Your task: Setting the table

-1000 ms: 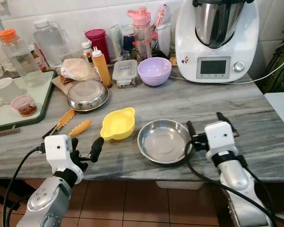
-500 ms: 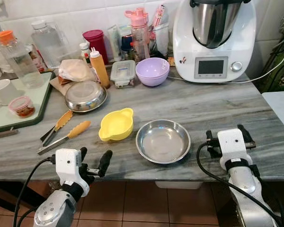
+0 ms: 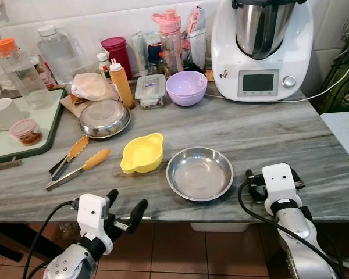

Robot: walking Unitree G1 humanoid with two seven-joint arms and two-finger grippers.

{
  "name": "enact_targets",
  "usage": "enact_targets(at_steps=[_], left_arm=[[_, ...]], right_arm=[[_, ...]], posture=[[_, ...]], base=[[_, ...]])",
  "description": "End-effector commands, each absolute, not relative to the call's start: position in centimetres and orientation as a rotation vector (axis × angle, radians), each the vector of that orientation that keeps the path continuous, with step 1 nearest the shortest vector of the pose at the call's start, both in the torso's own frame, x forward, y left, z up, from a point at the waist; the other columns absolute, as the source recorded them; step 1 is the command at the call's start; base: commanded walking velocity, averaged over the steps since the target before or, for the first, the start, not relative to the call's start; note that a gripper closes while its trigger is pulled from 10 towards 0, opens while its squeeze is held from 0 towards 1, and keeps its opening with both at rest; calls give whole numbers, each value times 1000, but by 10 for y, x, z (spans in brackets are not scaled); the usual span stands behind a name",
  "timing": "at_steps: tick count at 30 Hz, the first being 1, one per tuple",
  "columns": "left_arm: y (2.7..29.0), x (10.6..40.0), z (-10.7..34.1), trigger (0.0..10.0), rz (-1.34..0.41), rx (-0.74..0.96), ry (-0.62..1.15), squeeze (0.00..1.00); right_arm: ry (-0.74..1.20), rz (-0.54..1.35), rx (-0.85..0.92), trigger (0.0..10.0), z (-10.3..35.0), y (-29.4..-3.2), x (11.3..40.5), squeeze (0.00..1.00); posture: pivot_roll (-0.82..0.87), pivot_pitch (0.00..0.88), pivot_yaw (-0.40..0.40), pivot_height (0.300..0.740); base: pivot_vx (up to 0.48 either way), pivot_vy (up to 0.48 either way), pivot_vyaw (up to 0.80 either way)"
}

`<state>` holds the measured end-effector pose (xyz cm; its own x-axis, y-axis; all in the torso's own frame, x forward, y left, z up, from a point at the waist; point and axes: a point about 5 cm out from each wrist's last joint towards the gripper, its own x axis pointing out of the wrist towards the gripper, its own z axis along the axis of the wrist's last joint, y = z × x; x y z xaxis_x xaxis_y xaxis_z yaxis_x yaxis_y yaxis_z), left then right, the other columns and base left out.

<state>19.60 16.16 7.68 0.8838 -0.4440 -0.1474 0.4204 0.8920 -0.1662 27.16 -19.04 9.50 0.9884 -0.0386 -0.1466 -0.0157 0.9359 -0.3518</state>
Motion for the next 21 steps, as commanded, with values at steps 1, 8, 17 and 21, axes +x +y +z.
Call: enact_targets(at_steps=[1, 8, 17, 21], left_arm=[[163, 186, 66, 10000, -488, -105, 221, 0], [155, 163, 53, 10000, -551, -121, 226, 0], [150, 147, 41, 10000, -562, -121, 223, 0], [154, 155, 45, 10000, -562, -115, 207, 0]], right_arm=[[165, 40, -343, 10000, 93, -181, 276, 0], [192, 117, -319, 10000, 89, -172, 279, 0], [209, 203, -292, 10000, 86, -158, 285, 0], [205, 245, -274, 10000, 87, -150, 289, 0]], posture=[[-193, 21, 120, 740], [-192, 15, 122, 740], [-186, 14, 126, 740], [-184, 16, 124, 740]], base=[[0, 0, 0], [0, 0, 0], [0, 0, 0], [0, 0, 0]])
